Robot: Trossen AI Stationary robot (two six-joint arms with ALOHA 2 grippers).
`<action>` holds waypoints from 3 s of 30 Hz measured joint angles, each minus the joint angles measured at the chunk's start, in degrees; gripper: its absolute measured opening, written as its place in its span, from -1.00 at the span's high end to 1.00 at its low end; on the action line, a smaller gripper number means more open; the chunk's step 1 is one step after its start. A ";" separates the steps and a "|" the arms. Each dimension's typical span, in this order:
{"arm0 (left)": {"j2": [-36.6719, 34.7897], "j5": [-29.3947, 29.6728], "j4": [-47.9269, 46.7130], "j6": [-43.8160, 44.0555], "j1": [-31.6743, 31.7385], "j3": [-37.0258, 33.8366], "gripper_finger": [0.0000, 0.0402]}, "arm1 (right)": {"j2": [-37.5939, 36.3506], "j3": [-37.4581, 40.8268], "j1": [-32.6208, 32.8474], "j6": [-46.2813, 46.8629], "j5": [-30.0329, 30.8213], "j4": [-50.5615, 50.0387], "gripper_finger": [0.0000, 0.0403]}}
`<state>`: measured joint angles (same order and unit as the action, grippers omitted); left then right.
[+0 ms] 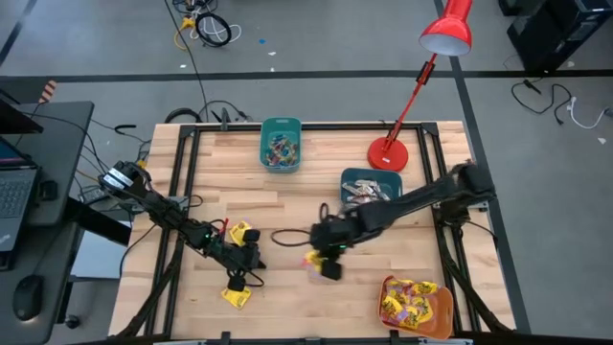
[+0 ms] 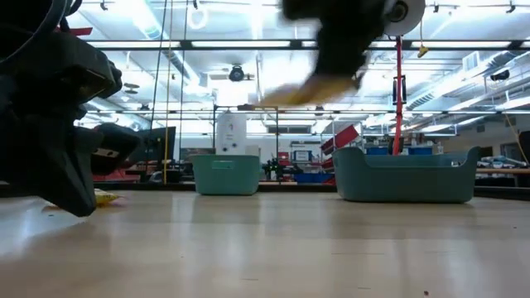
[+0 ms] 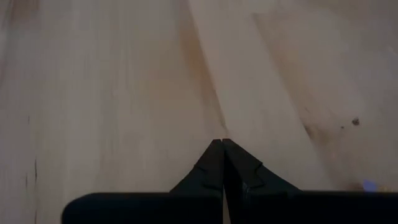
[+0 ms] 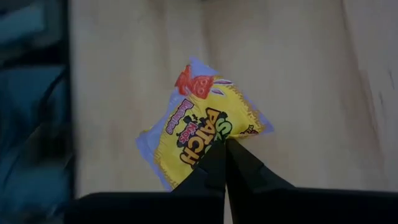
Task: Sort candy
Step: Put the yellow candy bag into the orange bin
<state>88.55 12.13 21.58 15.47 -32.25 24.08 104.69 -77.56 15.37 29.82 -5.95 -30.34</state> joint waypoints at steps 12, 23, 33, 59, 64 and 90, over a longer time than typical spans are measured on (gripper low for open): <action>-0.04 4.11 7.98 -6.29 0.02 0.02 1.00 | -23.32 -0.13 18.63 7.97 0.61 -23.41 1.00; -0.07 4.76 15.61 -7.55 0.00 0.07 1.00 | -18.51 1.01 40.40 22.73 1.62 -37.41 1.00; -0.09 4.78 20.77 -8.25 0.00 0.09 1.00 | -6.83 0.96 48.20 23.99 1.66 -37.53 1.00; -0.09 5.26 22.80 -10.30 0.00 0.13 1.00 | -3.11 0.96 47.12 33.20 1.83 -40.68 0.53; -0.09 5.28 23.26 -9.55 0.00 0.11 1.00 | -3.11 -0.93 47.10 33.79 1.81 -44.29 0.37; -21.97 7.36 -6.76 4.70 -3.67 0.13 0.99 | -3.11 -15.30 26.45 27.47 41.43 -50.44 0.34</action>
<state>66.58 19.49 14.82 20.17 -35.92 24.21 101.58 -92.86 41.82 57.29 35.48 -80.78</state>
